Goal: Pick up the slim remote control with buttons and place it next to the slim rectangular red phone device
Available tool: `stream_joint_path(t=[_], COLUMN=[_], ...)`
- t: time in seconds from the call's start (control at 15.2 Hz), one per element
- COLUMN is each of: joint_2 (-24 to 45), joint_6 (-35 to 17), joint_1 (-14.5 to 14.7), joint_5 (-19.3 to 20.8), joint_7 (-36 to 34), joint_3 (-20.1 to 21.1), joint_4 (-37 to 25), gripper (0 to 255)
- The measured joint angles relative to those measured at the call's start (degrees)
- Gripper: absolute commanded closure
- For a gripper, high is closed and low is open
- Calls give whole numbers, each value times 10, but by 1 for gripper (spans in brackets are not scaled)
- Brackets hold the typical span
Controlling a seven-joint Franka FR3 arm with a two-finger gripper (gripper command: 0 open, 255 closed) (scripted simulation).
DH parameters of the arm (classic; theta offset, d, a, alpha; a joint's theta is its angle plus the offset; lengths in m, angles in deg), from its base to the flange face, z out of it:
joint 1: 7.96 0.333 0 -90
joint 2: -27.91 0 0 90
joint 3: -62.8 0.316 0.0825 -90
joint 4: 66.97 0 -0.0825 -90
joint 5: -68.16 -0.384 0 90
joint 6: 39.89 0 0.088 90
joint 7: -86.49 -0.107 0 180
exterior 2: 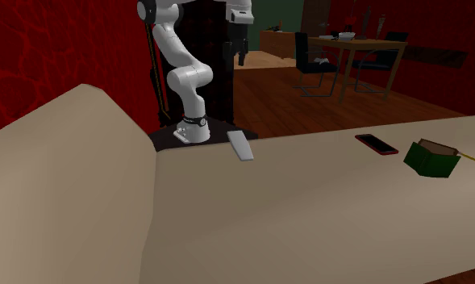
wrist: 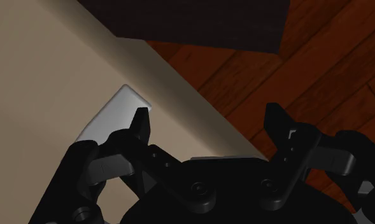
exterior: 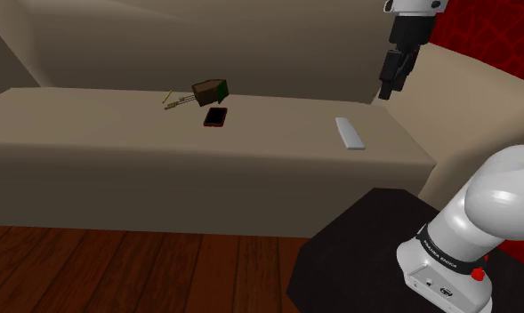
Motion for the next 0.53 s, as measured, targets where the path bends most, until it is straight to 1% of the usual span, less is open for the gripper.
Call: stream_joint_path(t=[0.07,0.2,0.53], joint_2=[0,14,76], joint_6=[0,-25,-128], joint_1=[0,-8,-41], joint_5=[0,-1,2], joint_7=[0,-18,-85], joint_3=[0,3,5], joint_4=[0,8,37], gripper=[0,0,0])
